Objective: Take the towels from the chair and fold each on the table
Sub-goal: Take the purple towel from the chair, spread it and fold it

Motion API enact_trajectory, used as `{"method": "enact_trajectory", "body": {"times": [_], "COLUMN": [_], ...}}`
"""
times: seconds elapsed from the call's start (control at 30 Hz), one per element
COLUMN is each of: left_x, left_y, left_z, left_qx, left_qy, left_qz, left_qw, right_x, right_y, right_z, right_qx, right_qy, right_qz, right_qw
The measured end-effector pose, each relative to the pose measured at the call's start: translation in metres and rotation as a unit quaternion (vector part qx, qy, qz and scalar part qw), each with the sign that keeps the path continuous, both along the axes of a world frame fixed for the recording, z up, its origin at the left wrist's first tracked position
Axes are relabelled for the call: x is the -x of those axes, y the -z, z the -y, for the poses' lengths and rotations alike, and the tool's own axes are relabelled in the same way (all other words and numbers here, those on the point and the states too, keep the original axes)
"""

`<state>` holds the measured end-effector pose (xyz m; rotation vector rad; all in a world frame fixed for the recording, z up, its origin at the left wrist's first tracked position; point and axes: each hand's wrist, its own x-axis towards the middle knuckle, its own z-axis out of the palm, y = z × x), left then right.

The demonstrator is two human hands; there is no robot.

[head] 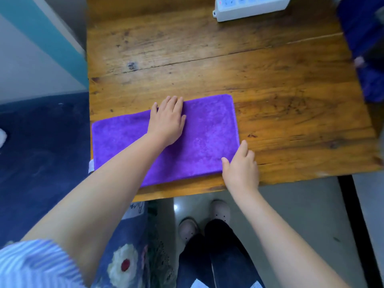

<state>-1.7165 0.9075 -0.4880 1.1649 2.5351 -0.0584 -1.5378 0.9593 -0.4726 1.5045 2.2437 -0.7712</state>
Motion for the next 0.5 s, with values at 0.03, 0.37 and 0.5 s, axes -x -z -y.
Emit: {"method": "enact_trajectory", "body": {"times": [0.03, 0.37, 0.5], "left_x": [-0.001, -0.004, 0.001], "left_y": [0.0, -0.023, -0.034], "left_z": [-0.009, -0.095, -0.111], "left_qx": [-0.003, 0.016, 0.038], "left_qy": [0.007, 0.012, 0.006], "left_qz": [0.008, 0.202, 0.268], "left_qw": [1.0, 0.979, 0.963], "right_x": [0.002, 0.002, 0.005], "right_y": [0.001, -0.003, -0.001], "right_z": [-0.002, -0.016, -0.02], "right_qx": [0.019, 0.056, 0.058], "right_qy": [0.028, 0.029, 0.041], "right_qz": [-0.013, -0.014, -0.027], "right_qw": [0.999, 0.998, 0.997]}}
